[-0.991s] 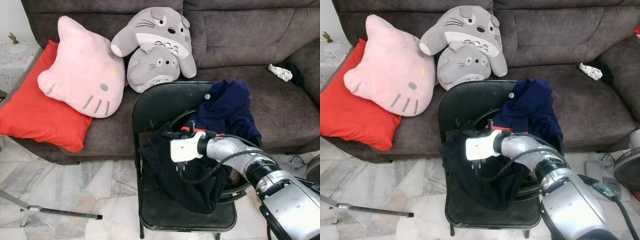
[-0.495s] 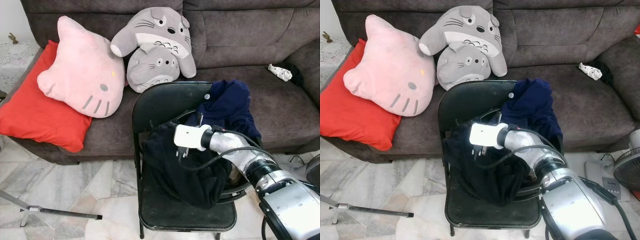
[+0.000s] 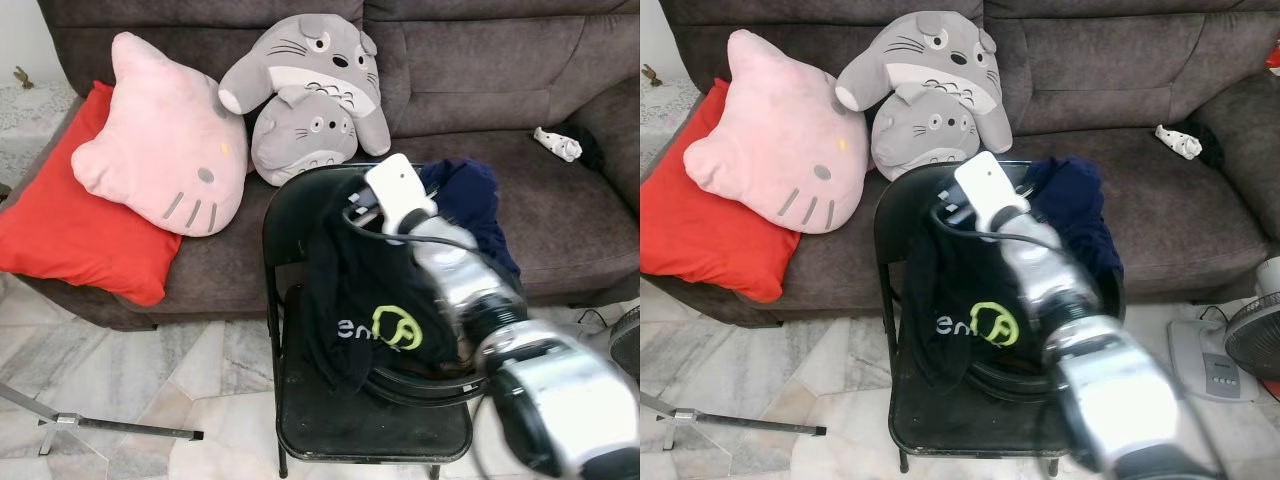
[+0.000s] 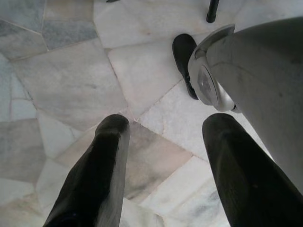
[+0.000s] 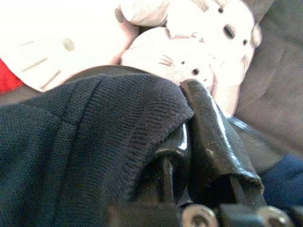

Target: Hang hanger

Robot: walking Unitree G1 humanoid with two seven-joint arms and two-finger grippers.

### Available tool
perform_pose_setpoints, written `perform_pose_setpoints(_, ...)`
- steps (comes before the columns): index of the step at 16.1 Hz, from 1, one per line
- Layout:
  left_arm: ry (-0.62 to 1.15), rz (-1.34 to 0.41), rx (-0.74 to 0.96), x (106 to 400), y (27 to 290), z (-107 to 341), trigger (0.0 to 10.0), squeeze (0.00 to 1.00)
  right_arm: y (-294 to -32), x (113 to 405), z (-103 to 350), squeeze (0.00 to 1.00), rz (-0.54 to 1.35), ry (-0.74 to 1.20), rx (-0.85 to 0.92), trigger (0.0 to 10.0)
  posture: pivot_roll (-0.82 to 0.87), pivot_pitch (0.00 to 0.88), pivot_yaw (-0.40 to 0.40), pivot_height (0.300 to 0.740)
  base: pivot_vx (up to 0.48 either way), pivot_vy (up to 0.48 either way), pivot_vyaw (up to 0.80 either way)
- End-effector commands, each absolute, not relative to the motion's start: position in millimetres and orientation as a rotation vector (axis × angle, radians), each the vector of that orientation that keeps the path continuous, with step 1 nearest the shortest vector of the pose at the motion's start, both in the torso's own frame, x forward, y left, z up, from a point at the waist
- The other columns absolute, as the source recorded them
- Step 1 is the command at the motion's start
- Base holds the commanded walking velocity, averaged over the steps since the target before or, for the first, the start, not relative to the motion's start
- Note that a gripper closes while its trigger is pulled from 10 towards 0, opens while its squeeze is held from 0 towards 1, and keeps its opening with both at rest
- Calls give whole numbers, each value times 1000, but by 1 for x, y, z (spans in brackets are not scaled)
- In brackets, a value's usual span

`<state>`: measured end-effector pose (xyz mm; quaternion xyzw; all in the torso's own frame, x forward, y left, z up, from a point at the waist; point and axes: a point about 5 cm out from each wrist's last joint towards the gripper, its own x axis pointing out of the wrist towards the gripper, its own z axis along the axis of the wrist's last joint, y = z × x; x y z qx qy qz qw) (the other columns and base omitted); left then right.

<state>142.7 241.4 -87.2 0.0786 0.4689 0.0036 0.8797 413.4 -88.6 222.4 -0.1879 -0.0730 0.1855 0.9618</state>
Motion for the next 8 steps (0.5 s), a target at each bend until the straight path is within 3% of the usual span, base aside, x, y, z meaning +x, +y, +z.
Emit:
perform_pose_setpoints(1, 1020, 11, 161, 129, 242, -92, 10000, 0, -84, 413, 223, 0, 328, -136, -249, 0, -5, 222, 18, 740, 0, 0, 0)
perform_pose_setpoints(3, 1021, 11, 159, 128, 242, -92, 10000, 0, -70, 409, 222, 0, 311, -137, -119, 0, -9, 209, 22, 740, 0, 0, 0)
perform_pose_setpoints(6, 1022, 13, 154, 128, 242, -93, 10000, 0, -72, 397, 212, 0, 183, -177, -254, 0, -14, 202, 22, 740, 0, 0, 0)
perform_pose_setpoints(8, 1022, 12, 154, 128, 241, -93, 10000, 0, -74, 384, 192, 0, 139, -108, -204, 0, -26, 194, 20, 740, 0, 0, 0)
